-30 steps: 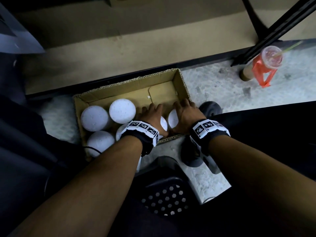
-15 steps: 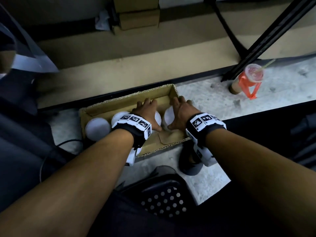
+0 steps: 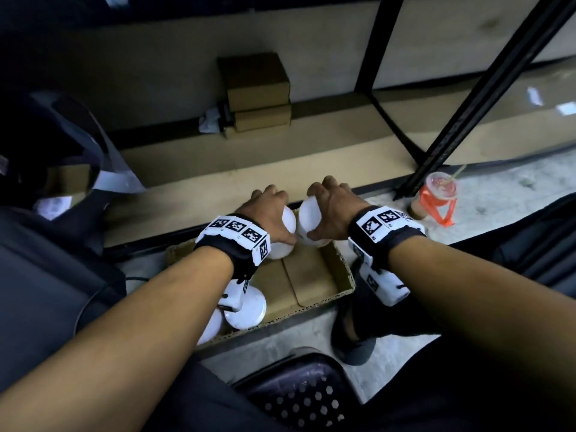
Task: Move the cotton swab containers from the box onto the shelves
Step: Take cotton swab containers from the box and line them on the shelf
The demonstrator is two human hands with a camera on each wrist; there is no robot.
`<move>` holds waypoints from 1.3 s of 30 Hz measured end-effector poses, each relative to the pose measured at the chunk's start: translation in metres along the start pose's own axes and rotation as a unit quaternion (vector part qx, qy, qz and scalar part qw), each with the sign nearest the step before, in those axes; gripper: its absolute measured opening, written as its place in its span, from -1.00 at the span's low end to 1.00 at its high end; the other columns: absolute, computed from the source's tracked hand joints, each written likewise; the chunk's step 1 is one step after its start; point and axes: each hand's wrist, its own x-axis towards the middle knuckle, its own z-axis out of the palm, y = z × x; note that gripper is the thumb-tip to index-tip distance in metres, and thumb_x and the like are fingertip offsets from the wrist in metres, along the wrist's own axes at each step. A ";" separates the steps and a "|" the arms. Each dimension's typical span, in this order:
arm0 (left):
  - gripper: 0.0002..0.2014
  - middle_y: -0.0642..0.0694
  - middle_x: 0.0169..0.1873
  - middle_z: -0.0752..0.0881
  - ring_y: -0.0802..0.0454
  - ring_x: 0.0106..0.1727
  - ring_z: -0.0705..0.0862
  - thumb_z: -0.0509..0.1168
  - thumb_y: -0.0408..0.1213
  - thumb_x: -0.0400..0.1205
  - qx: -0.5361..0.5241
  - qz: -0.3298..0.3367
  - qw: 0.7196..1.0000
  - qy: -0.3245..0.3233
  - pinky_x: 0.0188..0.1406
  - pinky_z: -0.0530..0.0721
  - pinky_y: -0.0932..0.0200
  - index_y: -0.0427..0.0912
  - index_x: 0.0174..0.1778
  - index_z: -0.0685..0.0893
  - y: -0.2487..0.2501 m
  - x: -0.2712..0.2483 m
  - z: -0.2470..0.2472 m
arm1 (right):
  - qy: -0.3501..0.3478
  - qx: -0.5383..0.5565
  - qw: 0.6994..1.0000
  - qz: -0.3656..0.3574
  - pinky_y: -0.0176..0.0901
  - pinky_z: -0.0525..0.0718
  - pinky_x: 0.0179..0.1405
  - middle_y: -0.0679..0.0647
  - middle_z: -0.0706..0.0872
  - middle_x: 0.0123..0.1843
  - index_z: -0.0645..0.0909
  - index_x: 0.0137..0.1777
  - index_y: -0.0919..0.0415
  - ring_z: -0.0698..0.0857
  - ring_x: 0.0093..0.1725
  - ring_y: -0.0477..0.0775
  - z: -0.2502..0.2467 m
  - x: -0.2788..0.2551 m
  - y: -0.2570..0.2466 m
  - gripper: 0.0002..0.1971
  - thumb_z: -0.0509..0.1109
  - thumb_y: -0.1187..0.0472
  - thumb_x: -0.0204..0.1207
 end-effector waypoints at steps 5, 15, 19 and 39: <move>-0.21 -0.04 0.13 0.52 -0.12 0.21 0.52 0.52 0.19 0.15 0.011 0.024 0.999 0.048 0.16 0.64 -0.09 -0.05 0.28 0.55 0.005 -0.006 -0.043 | 0.039 -0.010 0.999 -0.018 0.18 0.63 0.25 0.12 0.37 0.42 0.29 0.58 0.05 0.46 0.37 0.26 -0.039 -0.010 -0.007 -0.02 0.58 -0.23 0.18; -0.27 -0.03 0.09 0.60 -0.07 0.10 0.60 0.46 0.29 0.17 0.060 0.060 0.988 0.126 0.06 0.69 -0.05 0.00 0.21 0.65 0.016 -0.028 -0.134 | 0.097 -0.040 0.994 -0.026 0.07 0.65 0.23 0.10 0.51 0.34 0.43 0.47 0.03 0.56 0.29 0.22 -0.124 -0.028 -0.022 -0.05 0.46 -0.41 0.08; -0.32 -0.04 0.11 0.62 -0.05 0.12 0.61 0.50 0.24 0.23 0.068 0.080 0.981 0.166 0.10 0.67 0.02 -0.02 0.23 0.68 0.024 -0.044 -0.173 | 0.130 -0.040 0.990 -0.039 0.07 0.66 0.19 0.10 0.55 0.29 0.50 0.43 0.03 0.58 0.25 0.21 -0.164 -0.045 -0.028 -0.11 0.45 -0.42 0.12; -0.34 -0.04 0.07 0.76 -0.07 0.08 0.68 0.37 0.32 0.26 0.082 0.094 0.954 0.273 0.08 0.73 -0.06 -0.05 0.16 0.75 0.076 -0.111 -0.322 | 0.279 -0.020 0.959 -0.055 -0.14 0.58 -0.02 0.02 0.74 0.15 0.66 0.29 -0.08 0.64 0.06 0.08 -0.320 -0.113 -0.046 -0.31 0.35 -0.43 0.22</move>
